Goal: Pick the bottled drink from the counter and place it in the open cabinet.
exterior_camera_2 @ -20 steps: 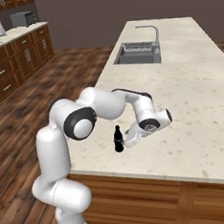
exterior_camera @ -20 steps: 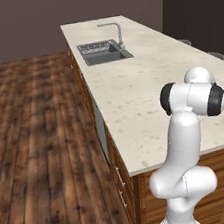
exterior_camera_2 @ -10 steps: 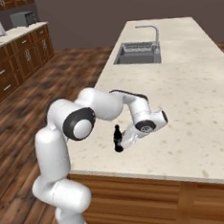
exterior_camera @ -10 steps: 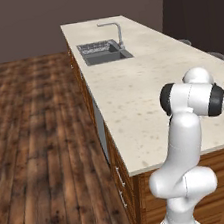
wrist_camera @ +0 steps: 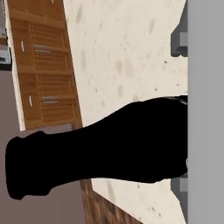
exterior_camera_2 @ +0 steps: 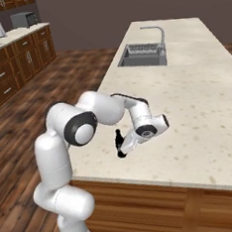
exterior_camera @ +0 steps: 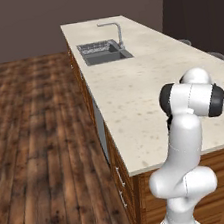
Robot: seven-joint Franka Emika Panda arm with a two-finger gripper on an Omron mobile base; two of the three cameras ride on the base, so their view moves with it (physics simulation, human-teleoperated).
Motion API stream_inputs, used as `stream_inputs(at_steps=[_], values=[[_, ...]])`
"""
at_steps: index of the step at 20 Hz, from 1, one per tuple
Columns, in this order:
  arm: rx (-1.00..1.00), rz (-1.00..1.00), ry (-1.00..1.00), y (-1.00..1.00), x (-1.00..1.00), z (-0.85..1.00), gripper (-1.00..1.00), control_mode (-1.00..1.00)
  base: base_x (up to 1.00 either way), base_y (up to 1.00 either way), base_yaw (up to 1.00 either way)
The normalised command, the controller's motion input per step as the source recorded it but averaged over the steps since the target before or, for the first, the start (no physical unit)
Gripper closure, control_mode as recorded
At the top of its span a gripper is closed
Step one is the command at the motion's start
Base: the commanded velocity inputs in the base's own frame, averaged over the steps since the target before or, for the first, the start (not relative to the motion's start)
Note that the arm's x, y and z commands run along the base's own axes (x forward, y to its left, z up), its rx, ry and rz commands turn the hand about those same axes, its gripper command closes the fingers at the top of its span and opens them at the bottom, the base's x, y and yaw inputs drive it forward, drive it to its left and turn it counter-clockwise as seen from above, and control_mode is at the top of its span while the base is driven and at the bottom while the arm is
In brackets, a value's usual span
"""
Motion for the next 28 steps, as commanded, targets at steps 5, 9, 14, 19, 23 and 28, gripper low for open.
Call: stream_inputs(at_steps=[5,9,14,19,23,28], values=[[0.00,0.00,0.05,0.22,0.00,-0.05,1.00,-1.00,0.00,0.00,0.00],[0.04,0.00,0.09,0.15,0.00,-0.03,1.00,-1.00,0.00,0.00,0.00],[0.12,0.00,0.08,0.03,-0.05,0.10,1.00,-1.00,0.00,0.00,0.00],[0.16,0.00,0.06,0.05,-0.11,0.37,1.00,-1.00,0.00,0.00,0.00],[0.10,0.04,0.01,0.05,-0.25,0.45,1.00,-1.00,0.00,0.00,0.00],[0.00,0.04,-0.02,0.04,-0.33,0.44,1.00,-1.00,0.00,0.00,0.00]])
